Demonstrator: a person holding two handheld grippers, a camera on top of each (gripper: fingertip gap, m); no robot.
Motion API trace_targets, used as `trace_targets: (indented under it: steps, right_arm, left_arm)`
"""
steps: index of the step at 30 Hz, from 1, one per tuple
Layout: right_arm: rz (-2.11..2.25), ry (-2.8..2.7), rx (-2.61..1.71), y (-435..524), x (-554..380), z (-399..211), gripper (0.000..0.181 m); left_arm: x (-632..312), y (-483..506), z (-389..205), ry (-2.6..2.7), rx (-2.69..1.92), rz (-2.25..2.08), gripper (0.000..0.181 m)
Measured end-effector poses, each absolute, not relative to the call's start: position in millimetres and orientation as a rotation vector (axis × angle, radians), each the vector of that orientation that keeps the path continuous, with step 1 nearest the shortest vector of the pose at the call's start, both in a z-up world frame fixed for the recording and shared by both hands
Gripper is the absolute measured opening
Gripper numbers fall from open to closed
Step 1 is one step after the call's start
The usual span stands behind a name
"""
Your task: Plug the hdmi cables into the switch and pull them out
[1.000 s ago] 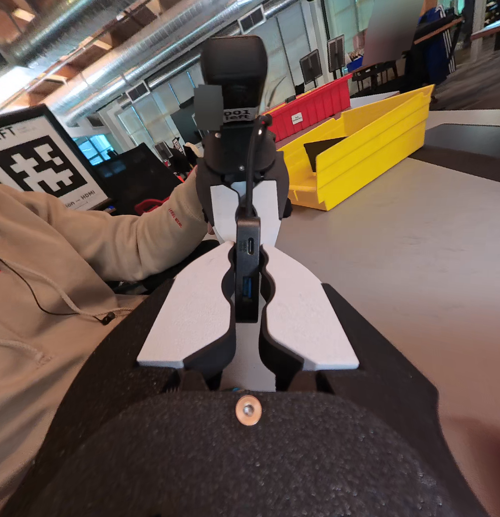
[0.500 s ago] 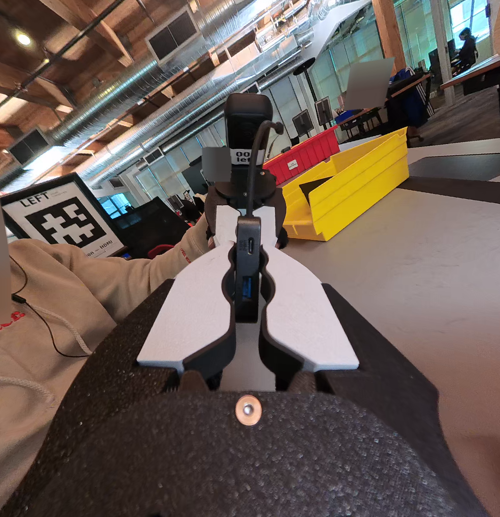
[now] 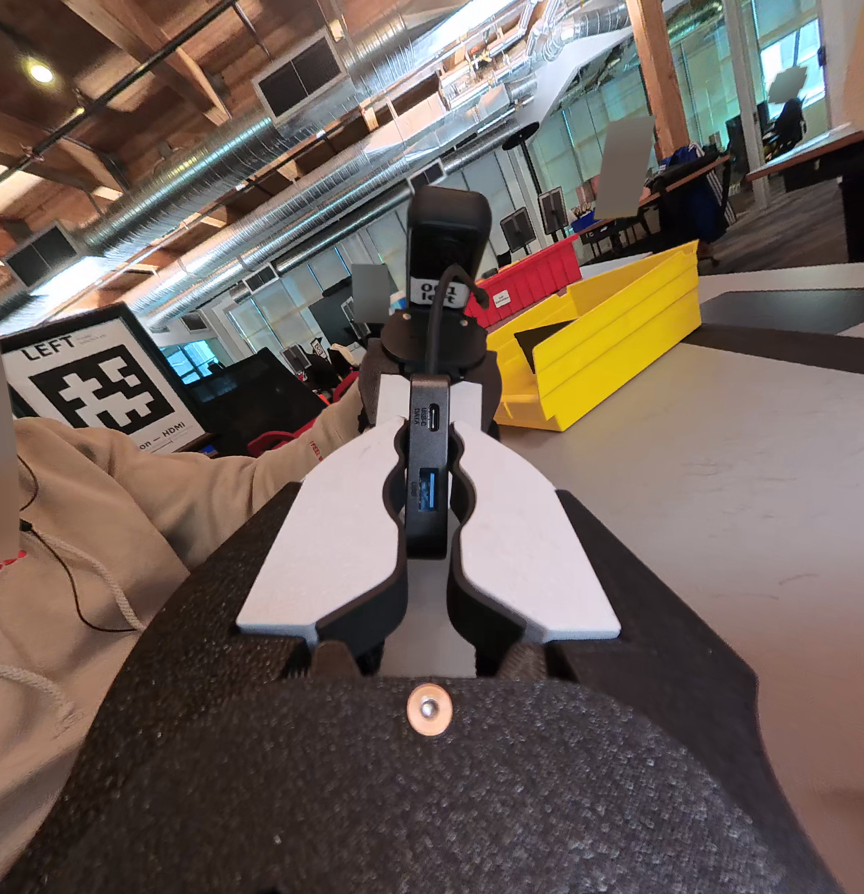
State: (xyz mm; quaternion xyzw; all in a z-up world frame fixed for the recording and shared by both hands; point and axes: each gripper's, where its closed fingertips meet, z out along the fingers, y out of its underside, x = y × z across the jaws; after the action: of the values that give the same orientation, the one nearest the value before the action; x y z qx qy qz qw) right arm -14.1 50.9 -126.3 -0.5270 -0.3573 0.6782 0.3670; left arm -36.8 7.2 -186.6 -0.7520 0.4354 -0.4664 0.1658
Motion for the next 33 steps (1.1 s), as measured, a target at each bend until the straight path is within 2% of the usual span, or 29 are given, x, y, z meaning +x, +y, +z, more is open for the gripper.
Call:
trace_targets:
  steps: [20, 33]
  right_arm:
    - [1.776, -0.858, -1.367, 50.4, -22.8, -124.4, 0.014]
    - [2.051, -0.592, -1.341, 61.7, -18.2, -115.0, 0.014]
  left_arm:
    - [-35.3, 0.3, -190.6, 1.276, -2.143, -1.370, 0.011]
    - [-27.8, 0.4, -177.2, 1.175, -2.127, -1.507, 0.011]
